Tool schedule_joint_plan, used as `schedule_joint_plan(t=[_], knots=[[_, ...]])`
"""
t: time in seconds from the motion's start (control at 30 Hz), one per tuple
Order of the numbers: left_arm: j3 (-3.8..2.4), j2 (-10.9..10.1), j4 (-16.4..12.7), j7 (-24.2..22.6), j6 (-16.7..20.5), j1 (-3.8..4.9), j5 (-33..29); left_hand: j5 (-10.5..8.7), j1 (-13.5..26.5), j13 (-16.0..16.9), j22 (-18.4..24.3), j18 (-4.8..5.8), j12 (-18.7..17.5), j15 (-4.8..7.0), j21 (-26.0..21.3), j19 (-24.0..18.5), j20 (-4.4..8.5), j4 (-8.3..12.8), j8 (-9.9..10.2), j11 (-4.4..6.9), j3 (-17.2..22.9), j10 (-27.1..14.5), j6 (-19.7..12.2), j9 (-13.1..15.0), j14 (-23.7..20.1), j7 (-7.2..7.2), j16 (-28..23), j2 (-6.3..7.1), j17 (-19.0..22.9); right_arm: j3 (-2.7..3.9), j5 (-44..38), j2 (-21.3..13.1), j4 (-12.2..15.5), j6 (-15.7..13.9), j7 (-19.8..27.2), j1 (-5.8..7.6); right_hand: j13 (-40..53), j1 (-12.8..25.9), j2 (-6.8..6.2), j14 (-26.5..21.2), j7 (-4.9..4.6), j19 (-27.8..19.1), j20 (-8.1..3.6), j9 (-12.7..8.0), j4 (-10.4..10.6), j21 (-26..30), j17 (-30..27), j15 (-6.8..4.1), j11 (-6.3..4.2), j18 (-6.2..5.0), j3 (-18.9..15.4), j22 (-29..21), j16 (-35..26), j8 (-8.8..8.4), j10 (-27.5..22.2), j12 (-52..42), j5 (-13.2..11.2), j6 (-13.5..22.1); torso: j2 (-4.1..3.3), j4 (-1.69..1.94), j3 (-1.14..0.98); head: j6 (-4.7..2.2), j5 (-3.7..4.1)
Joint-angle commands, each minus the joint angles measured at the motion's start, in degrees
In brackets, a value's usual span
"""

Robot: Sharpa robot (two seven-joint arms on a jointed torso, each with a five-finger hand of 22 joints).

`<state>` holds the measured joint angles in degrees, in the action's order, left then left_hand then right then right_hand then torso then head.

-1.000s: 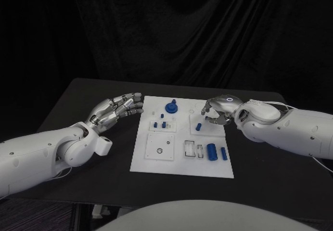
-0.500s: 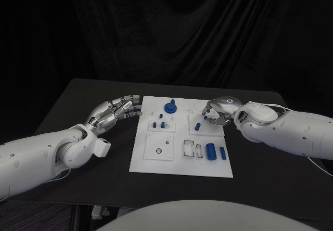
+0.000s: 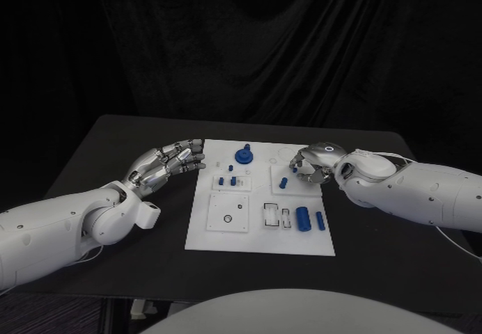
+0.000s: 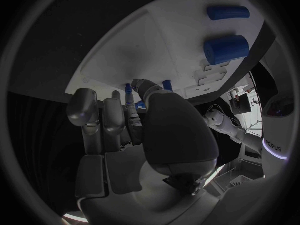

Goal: Assemble the parts on the task board

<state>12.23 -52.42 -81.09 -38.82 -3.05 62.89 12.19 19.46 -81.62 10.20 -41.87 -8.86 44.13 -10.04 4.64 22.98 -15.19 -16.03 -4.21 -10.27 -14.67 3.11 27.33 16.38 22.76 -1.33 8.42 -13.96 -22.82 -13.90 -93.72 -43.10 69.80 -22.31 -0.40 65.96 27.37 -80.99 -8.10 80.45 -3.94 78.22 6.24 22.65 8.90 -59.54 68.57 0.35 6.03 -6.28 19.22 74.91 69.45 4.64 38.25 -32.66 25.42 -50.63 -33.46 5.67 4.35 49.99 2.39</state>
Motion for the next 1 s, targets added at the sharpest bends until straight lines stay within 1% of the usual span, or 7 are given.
schedule_joint_plan(t=[0.03,0.2,0.33,0.47,0.77,0.9,1.0], knots=[[-0.06,0.2,0.2,-9.3,-1.2,-0.16,-0.5,0.34,-0.7,-0.1,0.1,-0.65,0.2,-0.25,0.2,-0.1,-0.53,0.2,-0.1,-0.43,0.1,0.0,0.2,0.0,0.1,-0.23,0.2,0.11,0.0,0.03,1.2,0.1,-0.3,0.0,0.7,-0.34,-0.5,0.0,0.69,-0.1,-0.24,0.3,-0.16,0.4,-0.3,-0.4,0.1,-0.32,-0.08,0.52,0.1,7.5,0.3,0.51,0.9,0.2,0.3,-0.5,0.09,0.10,0.07,0.01,0.13],[-0.06,0.4,0.4,-9.2,-1.4,-0.26,-0.5,1.56,-1.6,-0.3,0.2,-0.70,0.2,-0.42,0.3,0.0,-0.73,0.5,-0.1,-0.49,0.3,0.0,0.1,-0.1,0.1,-0.30,0.4,0.05,0.1,0.05,1.5,0.4,-0.8,0.0,0.9,-0.59,-1.6,-1.0,0.91,-0.3,-0.57,0.3,-0.44,1.3,-1.2,-0.7,-0.5,-0.60,-0.44,0.56,1.1,7.6,0.2,0.90,3.0,0.5,3.1,-1.0,0.10,0.08,0.08,0.01,0.23],[-0.06,0.6,0.6,-9.0,-1.7,-0.35,-0.5,2.76,-2.3,-0.4,0.3,-0.73,0.2,-0.50,0.3,0.1,-0.83,0.9,-0.2,-0.52,0.5,0.0,0.2,-0.1,0.0,-0.43,0.5,-0.10,0.1,0.12,1.5,0.9,-1.4,-0.3,1.2,-0.94,-2.1,-1.6,1.13,-0.2,-0.80,0.4,-0.65,1.8,-2.0,-1.1,-0.4,-0.87,-0.73,0.60,1.6,7.7,0.5,1.15,4.1,0.4,3.6,-1.3,-0.02,-0.07,0.08,0.01,0.40],[-0.06,0.8,0.8,-8.8,-2.0,-0.42,-0.5,3.58,-2.9,-0.5,0.4,-0.74,0.2,-0.58,0.3,0.1,-0.90,1.2,-0.2,-0.54,0.8,0.0,0.4,-0.1,0.0,-0.57,0.7,-0.27,0.2,0.19,1.6,1.3,-1.9,-0.5,1.4,-1.28,-2.7,-2.2,1.62,0.0,-1.16,0.7,-0.97,3.0,-2.8,-1.9,-0.4,-1.22,-1.22,0.71,1.9,7.9,0.8,2.21,6.1,0.2,3.5,-2.7,-0.03,0.04,0.08,0.01,0.61],[-0.07,0.9,1.0,-8.3,-2.4,-0.57,-0.5,4.40,-3.5,-0.7,0.5,-0.72,0.2,-0.69,0.3,0.1,-0.97,1.7,-0.3,-0.60,1.2,0.0,0.6,0.0,0.0,-0.76,0.8,-0.58,0.2,0.29,1.6,2.1,-2.7,-0.9,1.6,-1.69,-4.2,-2.9,2.94,0.3,-2.30,1.1,-1.55,6.1,-4.1,-2.7,-0.9,-1.76,-2.22,0.84,1.8,8.0,0.9,4.69,10.0,0.7,2.5,-5.8,-0.09,0.03,0.06,0.01,0.14],[-0.07,0.9,1.0,-8.1,-2.6,-0.63,-0.5,4.52,-3.6,-0.7,0.5,-0.70,0.2,-0.75,0.3,0.1,-1.00,1.8,-0.3,-0.63,1.3,0.0,0.6,0.0,0.0,-0.81,0.8,-0.66,0.2,0.33,1.6,2.6,-3.3,-0.9,1.7,-1.75,-5.4,-2.7,3.31,0.5,-2.44,1.2,-1.62,7.6,-4.3,-3.0,-1.2,-1.84,-2.42,0.89,1.3,8.0,0.9,5.41,11.7,1.8,0.4,-6.3,-0.09,0.08,0.01,0.01,0.15],[-0.07,0.9,1.1,-8.0,-2.7,-0.66,-0.5,4.59,-3.7,-0.7,0.5,-0.68,0.2,-0.79,0.3,0.1,-1.02,1.9,-0.3,-0.67,1.4,0.0,0.7,0.0,0.0,-0.87,0.8,-0.75,0.2,0.37,1.6,3.0,-3.8,-1.0,1.8,-1.77,-5.8,-2.9,3.46,0.5,-2.41,1.3,-1.63,8.1,-4.5,-3.1,-1.3,-1.85,-2.53,0.91,1.3,8.0,0.9,5.58,12.4,2.2,0.2,-6.4,-0.06,0.05,0.01,0.01,0.18]])
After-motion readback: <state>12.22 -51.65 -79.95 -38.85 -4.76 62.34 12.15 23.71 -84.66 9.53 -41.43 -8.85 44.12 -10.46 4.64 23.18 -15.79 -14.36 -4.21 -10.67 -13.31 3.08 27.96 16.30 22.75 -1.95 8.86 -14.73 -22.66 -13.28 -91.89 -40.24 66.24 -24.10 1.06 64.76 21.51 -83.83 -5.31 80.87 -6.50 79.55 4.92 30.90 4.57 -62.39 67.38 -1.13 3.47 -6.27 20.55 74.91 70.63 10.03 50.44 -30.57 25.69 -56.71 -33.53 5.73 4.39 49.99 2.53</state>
